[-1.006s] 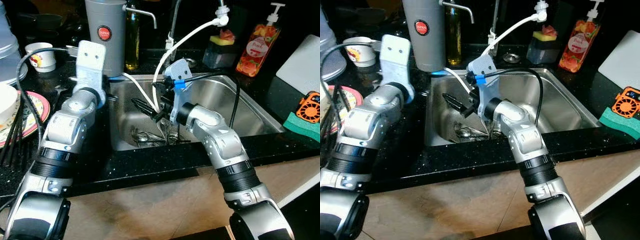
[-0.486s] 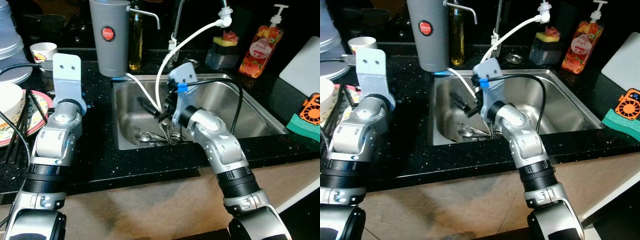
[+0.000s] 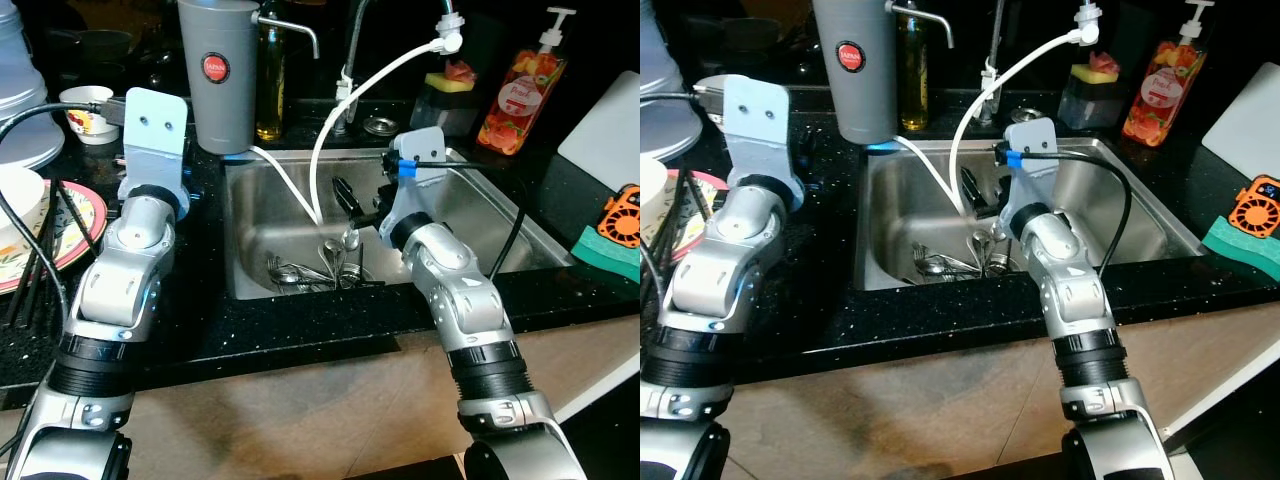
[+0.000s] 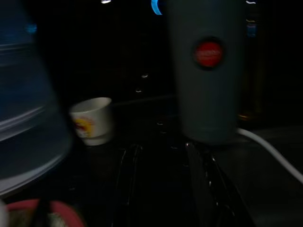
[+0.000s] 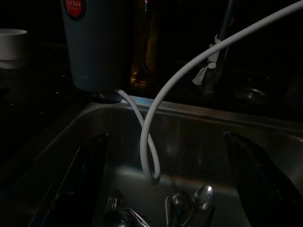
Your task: Kitchen organization
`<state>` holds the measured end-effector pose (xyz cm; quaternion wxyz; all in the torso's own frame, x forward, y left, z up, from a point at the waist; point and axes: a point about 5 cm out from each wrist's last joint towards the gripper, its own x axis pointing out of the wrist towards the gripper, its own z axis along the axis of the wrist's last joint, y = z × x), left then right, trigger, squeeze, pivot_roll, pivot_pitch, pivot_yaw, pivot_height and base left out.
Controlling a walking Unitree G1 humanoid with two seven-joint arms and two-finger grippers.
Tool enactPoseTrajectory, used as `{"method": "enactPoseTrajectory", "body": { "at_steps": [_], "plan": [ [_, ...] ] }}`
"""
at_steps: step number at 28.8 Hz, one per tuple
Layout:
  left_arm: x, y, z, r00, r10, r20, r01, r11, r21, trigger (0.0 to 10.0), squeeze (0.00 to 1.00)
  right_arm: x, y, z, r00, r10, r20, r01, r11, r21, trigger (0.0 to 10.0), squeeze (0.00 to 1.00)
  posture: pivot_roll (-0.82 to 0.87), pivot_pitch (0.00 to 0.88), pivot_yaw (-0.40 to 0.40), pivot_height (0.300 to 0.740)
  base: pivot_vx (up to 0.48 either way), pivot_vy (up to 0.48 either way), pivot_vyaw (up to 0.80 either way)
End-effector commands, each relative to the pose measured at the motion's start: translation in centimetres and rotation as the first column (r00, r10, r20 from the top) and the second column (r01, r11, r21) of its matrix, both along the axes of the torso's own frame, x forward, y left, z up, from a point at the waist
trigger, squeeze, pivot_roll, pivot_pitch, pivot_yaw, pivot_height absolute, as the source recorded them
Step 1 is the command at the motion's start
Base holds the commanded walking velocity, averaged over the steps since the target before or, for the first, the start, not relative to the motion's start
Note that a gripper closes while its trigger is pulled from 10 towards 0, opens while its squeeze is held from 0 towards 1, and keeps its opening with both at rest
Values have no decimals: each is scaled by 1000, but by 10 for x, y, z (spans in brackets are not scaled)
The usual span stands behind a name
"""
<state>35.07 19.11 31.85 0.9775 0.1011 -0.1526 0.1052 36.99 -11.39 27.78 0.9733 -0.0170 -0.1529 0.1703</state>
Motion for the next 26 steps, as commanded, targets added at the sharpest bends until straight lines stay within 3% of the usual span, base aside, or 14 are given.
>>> {"method": "enactPoseTrajectory", "body": {
  "at_steps": [1, 3, 4, 9, 14, 17, 18, 20, 24, 26],
  "plan": [
    [0, 9, 7, 999, 44, 16, -45, 999, 25, 10000, 0, -2, 0, 1, 1000, -7, 21, 6, 1000, 9, 10000, 0, -10, 115, -38, 740, 0, 0, 0],
    [0, 14, 14, 997, 70, 38, -71, 996, 46, 10000, 0, -1, 1, 1, 1000, -6, 20, 6, 1000, 11, 10000, 0, -8, 111, -37, 740, 0, 0, 0],
    [0, 25, 23, 991, 116, 61, -120, 990, 71, 10000, 0, -1, 2, 2, 1000, -2, 20, 2, 1000, 17, 10000, 0, -8, 108, -36, 740, 0, 0, 0],
    [-1, 48, 34, 974, 219, 61, -225, 968, 114, 10000, 0, 0, 3, 3, 1000, 16, 19, -16, 1000, 11, 10000, 0, -10, 98, -33, 740, 0, 0, 0],
    [0, 54, 38, 977, 206, 49, -209, 974, 92, 10000, 0, -1, 4, 3, 999, 45, 10, -45, 999, 15, 10000, 0, -6, 93, -36, 740, 0, 0, 0],
    [3, 35, 29, 998, 58, 38, -58, 998, -7, 10000, 0, -1, 3, 2, 999, 40, 3, -40, 999, 36, 10000, 0, -10, 88, -34, 740, 0, 0, 0],
    [3, 35, 29, 998, 58, 38, -58, 998, -7, 10000, 0, -1, 3, 2, 999, 40, 3, -40, 999, 36, 10000, 0, -10, 88, -34, 740, 0, 0, 0],
    [3, 16, 22, 996, -64, 64, 68, 995, -71, 10000, 0, -2, 2, 3, 1000, 12, 13, -13, 997, 73, 10000, 0, -14, 85, -30, 740, 0, 0, 0],
    [2, 5, 19, 990, -126, 62, 130, 990, -61, 10000, 0, -4, 0, 4, 1000, -4, 23, 2, 996, 93, 10000, 0, -16, 82, -27, 740, 0, 0, 0],
    [2, -10, 13, 981, -190, 38, 190, 982, 9, 10000, 0, -6, -4, 3, 1000, -7, 26, 5, 995, 95, 10000, 0, -16, 82, -26, 740, 0, 0, 0]
  ]
}}
